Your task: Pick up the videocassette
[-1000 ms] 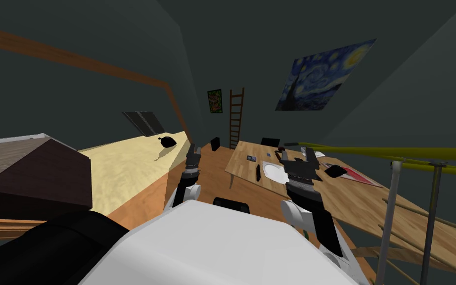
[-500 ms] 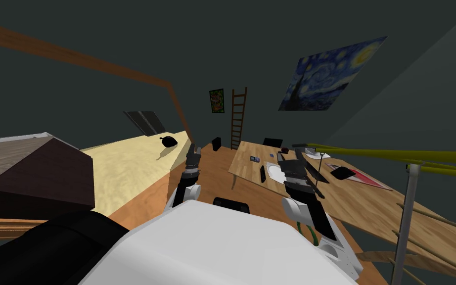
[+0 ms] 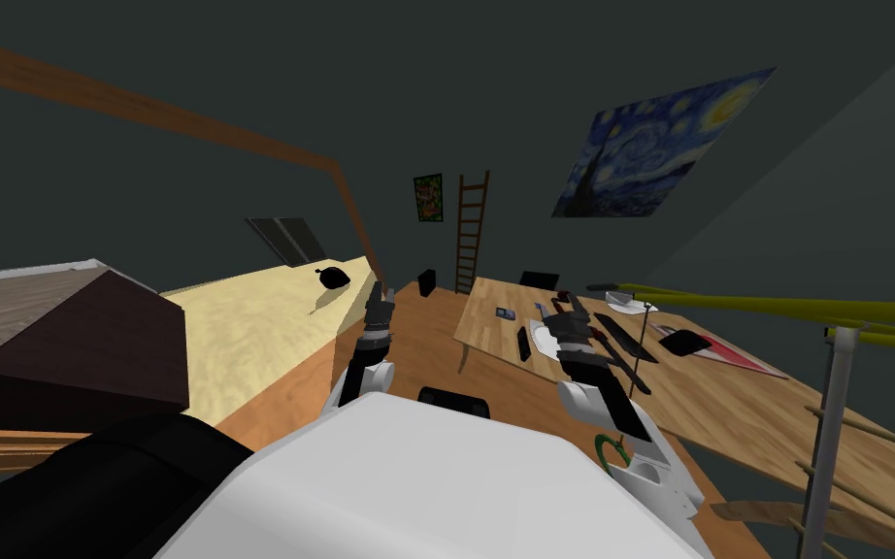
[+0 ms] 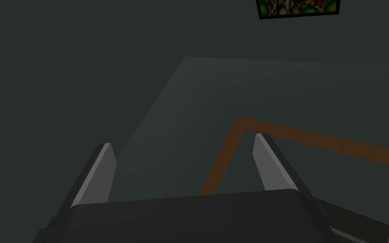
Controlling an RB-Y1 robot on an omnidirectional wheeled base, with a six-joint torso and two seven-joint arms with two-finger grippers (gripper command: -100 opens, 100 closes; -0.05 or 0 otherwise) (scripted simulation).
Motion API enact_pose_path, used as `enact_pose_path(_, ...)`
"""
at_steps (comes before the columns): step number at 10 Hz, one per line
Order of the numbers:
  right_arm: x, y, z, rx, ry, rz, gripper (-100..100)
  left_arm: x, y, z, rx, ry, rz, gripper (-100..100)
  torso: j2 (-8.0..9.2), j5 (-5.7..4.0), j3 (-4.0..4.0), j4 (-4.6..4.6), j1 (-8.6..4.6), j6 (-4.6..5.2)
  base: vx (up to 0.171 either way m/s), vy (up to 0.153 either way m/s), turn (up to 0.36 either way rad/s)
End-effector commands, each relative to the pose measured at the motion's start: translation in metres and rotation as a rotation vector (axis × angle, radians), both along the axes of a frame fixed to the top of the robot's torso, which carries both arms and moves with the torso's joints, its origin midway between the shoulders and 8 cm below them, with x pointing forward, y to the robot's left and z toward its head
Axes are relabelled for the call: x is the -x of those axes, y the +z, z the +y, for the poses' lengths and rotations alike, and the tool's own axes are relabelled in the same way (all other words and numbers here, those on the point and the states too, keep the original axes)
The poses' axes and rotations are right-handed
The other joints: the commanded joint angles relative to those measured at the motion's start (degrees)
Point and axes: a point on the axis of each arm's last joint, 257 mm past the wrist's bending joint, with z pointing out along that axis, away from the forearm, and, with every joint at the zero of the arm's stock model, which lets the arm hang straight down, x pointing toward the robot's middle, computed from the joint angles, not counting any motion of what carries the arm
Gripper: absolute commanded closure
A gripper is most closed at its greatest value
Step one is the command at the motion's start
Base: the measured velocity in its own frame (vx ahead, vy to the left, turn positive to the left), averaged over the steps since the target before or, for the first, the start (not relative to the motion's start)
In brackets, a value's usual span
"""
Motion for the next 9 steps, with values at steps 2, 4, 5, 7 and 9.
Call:
enact_pose_path(2, -0.016, -0.02, -0.015, -0.037, -0.002, 0.069, -100, 0.0, 0.0, 0.0, 0.0, 0.0, 0.0, 0, 0.0, 0.0, 0.0, 0.0, 0.02, -0.01, 0.008, 0.066, 0.004)
enact_pose_path(4, -0.028, -0.037, -0.028, -0.073, -0.008, 0.128, -100, 0.0, 0.0, 0.0, 0.0, 0.0, 0.0, 0, -0.05, 0.0, -0.02, -0.01, 0.02, -0.01, 0.022, 0.068, 0.002)
enact_pose_path(5, -0.039, -0.049, -0.041, -0.109, -0.015, 0.176, -100, 0.0, 0.0, 0.0, 0.0, 0.0, 0.0, 0, -0.03, -0.01, -0.02, -0.01, -0.02, 0.0, 0.019, 0.062, 0.0)
enact_pose_path(7, -0.05, -0.068, -0.058, -0.148, -0.033, 0.232, -100, 0.0, 0.0, 0.0, 0.0, 0.0, 0.0, 0, -0.03, -0.01, -0.02, -0.01, -0.05, 0.0, 0.018, 0.066, 0.001)
enact_pose_path(9, -0.059, -0.079, -0.072, -0.197, -0.044, 0.279, -100, 0.0, 0.0, 0.0, 0.0, 0.0, 0.0, 0, -0.01, -0.01, -0.01, 0.0, -0.06, 0.01, 0.014, 0.055, -0.005)
